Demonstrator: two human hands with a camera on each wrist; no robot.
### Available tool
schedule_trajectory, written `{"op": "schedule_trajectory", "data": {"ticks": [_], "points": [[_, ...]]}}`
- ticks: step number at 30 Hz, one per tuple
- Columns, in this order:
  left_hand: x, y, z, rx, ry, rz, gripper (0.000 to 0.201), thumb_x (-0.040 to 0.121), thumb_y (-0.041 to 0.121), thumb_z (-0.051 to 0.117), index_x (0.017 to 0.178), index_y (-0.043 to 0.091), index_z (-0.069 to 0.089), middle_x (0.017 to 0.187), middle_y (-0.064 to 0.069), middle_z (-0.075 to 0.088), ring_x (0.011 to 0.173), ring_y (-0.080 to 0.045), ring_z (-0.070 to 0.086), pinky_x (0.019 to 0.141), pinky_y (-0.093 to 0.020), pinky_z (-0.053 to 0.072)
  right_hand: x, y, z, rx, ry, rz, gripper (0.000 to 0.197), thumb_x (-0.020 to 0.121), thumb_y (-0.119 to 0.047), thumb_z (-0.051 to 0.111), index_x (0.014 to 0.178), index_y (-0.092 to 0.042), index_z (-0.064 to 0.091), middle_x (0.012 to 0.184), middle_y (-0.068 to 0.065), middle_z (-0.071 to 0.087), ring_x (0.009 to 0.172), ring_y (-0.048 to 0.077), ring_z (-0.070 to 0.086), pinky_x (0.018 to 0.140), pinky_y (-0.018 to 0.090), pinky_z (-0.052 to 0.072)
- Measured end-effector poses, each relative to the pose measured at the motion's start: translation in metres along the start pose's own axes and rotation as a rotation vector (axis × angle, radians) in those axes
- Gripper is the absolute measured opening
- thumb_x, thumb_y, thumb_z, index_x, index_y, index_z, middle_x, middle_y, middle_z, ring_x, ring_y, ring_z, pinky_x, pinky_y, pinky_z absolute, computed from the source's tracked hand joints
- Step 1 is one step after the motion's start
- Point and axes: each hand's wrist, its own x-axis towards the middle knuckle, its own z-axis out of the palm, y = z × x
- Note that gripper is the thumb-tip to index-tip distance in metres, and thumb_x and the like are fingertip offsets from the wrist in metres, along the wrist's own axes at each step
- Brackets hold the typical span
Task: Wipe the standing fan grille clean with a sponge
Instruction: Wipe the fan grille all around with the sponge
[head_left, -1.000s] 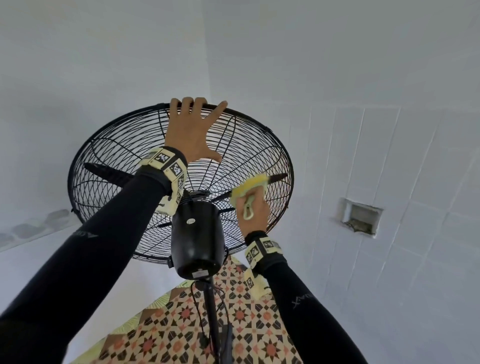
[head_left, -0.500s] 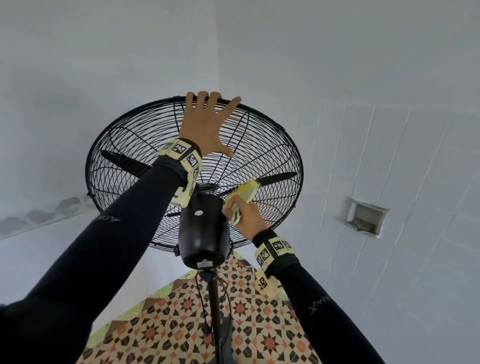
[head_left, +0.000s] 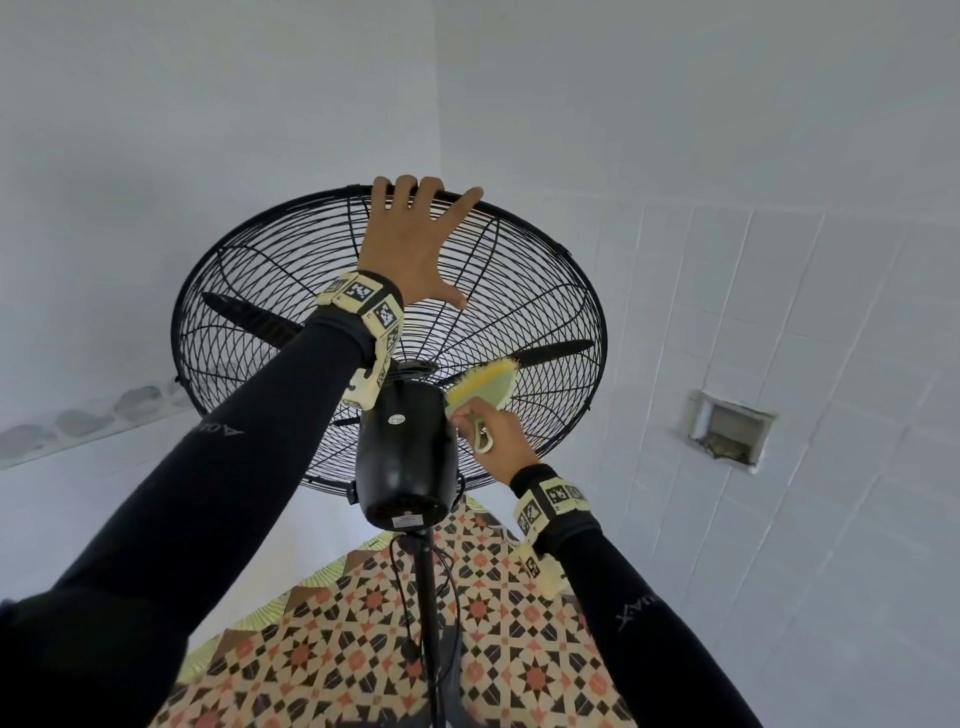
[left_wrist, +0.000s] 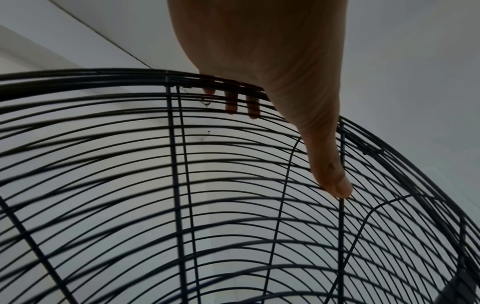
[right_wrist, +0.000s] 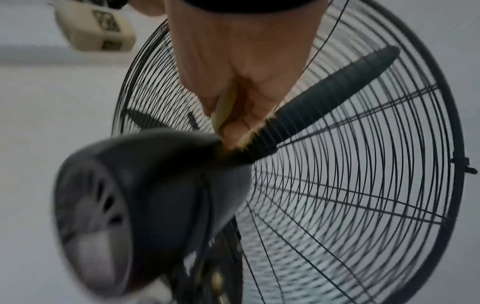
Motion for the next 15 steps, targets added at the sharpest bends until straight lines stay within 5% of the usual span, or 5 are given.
{"op": "schedule_trajectory", "data": {"ticks": [3, 7, 11, 15], "points": [[0.000, 0.000, 0.000, 0.002, -0.002, -0.009, 0.137, 0.055, 0.091, 0.073, 0.164, 0.035, 0.011, 0.152, -0.016, 0.038, 0.138, -0.042, 0.037, 0.119, -0.064, 0.022, 0.007, -0.002, -0.010, 0.009, 0.068, -0.003, 0.010, 0.102, -0.018, 0.060, 0.105, -0.010, 0.065, 0.093, -0.001, 0.071, 0.074, 0.004, 0.065, 0.067, 0.016, 0.050], [0.003, 0.000, 0.002, -0.001, -0.005, -0.017, 0.137, 0.055, 0.091, 0.073, 0.164, 0.036, 0.010, 0.152, -0.016, 0.038, 0.139, -0.042, 0.036, 0.120, -0.064, 0.020, 0.003, -0.002, -0.009, -0.009, 0.310, 0.010, 0.006, 0.101, -0.018, 0.060, 0.105, -0.016, 0.063, 0.081, 0.001, 0.069, 0.067, 0.011, 0.065, 0.057, 0.022, 0.051], [0.002, -0.001, 0.003, -0.034, 0.003, -0.005, 0.138, 0.053, 0.090, 0.074, 0.164, 0.036, 0.012, 0.154, -0.017, 0.038, 0.139, -0.043, 0.035, 0.120, -0.065, 0.019, 0.006, 0.002, -0.015, -0.018, 0.048, -0.054, 0.008, 0.102, -0.021, 0.061, 0.102, -0.012, 0.063, 0.083, 0.003, 0.071, 0.068, 0.014, 0.068, 0.060, 0.027, 0.056], [0.003, 0.001, 0.003, -0.039, 0.007, -0.008, 0.138, 0.053, 0.090, 0.076, 0.163, 0.035, 0.013, 0.153, -0.017, 0.038, 0.139, -0.044, 0.036, 0.120, -0.065, 0.019, 0.012, 0.004, -0.028, -0.099, -0.064, -0.099, 0.012, 0.102, -0.022, 0.060, 0.101, -0.012, 0.066, 0.079, -0.003, 0.068, 0.065, 0.013, 0.065, 0.060, 0.018, 0.052]]}}
